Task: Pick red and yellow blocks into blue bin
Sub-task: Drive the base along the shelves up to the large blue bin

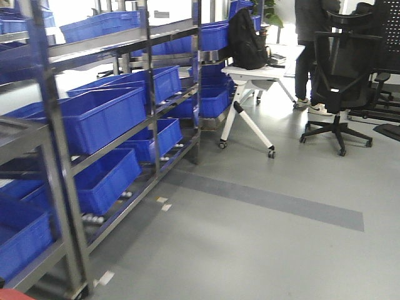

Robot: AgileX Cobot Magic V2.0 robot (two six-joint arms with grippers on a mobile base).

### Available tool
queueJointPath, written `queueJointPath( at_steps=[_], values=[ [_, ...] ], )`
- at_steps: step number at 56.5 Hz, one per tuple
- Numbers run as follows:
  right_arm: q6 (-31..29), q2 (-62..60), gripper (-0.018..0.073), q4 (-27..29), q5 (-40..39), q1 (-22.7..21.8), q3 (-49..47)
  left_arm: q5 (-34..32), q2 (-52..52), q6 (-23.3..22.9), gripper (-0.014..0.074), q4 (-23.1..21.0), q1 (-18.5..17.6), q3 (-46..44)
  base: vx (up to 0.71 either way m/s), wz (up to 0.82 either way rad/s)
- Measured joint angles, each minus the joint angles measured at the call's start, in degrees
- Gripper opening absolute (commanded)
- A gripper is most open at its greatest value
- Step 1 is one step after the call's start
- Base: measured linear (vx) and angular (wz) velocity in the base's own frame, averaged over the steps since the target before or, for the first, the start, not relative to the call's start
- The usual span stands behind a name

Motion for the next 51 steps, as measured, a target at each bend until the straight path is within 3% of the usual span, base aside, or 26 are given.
queueJointPath(
  at_steps=[51],
  values=[
    [0.0, 0.0, 0.0297, 0.0, 0.0, 0.0, 0.0, 0.0, 0.1, 0.0, 0.0234, 0.0, 0.0, 0.0, 0.45, -0.01]
  ],
)
